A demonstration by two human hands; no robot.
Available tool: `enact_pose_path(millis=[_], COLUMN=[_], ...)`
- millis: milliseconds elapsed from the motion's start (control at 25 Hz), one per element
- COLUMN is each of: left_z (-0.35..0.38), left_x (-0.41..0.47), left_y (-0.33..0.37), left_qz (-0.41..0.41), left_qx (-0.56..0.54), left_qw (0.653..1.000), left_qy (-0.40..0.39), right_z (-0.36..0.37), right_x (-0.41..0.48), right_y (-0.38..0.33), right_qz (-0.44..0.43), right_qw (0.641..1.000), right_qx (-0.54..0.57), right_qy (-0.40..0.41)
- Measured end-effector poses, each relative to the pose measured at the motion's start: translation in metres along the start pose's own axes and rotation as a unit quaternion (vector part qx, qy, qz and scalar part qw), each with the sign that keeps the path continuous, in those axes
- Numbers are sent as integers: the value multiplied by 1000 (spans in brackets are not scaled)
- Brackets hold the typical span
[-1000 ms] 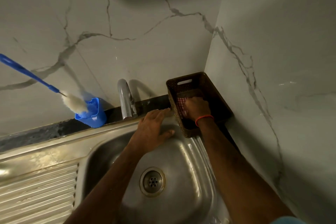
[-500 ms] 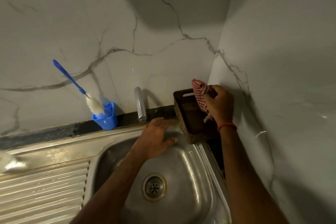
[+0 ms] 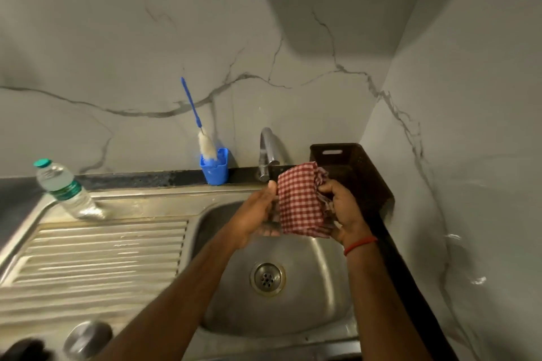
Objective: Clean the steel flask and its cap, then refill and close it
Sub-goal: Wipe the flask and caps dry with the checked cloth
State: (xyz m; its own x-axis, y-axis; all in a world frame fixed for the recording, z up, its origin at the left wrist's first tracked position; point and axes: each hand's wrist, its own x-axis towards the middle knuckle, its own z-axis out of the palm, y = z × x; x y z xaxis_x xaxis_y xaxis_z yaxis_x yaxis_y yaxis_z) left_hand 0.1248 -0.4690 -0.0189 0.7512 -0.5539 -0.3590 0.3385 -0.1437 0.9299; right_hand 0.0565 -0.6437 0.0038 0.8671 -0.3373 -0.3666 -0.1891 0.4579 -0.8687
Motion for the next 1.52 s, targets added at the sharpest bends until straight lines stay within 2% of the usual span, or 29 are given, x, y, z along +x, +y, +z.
enact_pose_path(millis=[80, 160, 280, 360, 480, 680, 800, 920, 1000, 1080, 1160, 1240, 1320, 1400, 1520], left_z=[-14, -29, -53, -69, -90, -120, -140, -163, -178, -193, -203, -212, -224, -238, -255], left_x=[-12, -24, -43, -57, -80, -113, -126, -138, -148, -157, -163, -169, -175, -182, -187], left_y=[-9, -19, -39, -54, -69, -79, -88, -97, -103, -104, -100, -95, -95, -98, -105], left_qz=[-33, -36, -56, -63, -32, -1, 26, 47, 41, 35, 36, 27, 23, 30, 51], left_qx=[-116, -171, -268, -355, -465, -528, -526, -543, -530, -497, -457, -431, -425, -423, -398], left_qw=[992, 981, 958, 931, 885, 843, 840, 832, 844, 866, 888, 902, 905, 906, 915], left_qy=[36, 78, 82, 61, 3, -105, -130, -107, -70, -42, -22, -7, -8, -23, -38], right_z=[19, 39, 78, 100, 127, 163, 181, 187, 180, 169, 161, 159, 161, 160, 161], right_x=[-3, -7, -18, -22, -31, -46, -56, -60, -60, -59, -57, -56, -55, -58, -60], right_y=[21, 33, 40, 48, 61, 83, 95, 98, 100, 106, 119, 133, 139, 139, 150], right_qz=[17, 4, -43, -69, -59, -41, -43, -41, -6, 58, 84, 54, 12, -15, -8], right_qw=[999, 997, 977, 955, 955, 952, 965, 977, 990, 995, 991, 988, 983, 976, 968], right_qx=[-26, -67, -189, -259, -254, -239, -190, -152, -103, -40, -42, -99, -147, -146, -134], right_qy=[-24, -43, -88, -124, -143, -185, -177, -142, -91, -73, -91, -105, -114, -158, -211])
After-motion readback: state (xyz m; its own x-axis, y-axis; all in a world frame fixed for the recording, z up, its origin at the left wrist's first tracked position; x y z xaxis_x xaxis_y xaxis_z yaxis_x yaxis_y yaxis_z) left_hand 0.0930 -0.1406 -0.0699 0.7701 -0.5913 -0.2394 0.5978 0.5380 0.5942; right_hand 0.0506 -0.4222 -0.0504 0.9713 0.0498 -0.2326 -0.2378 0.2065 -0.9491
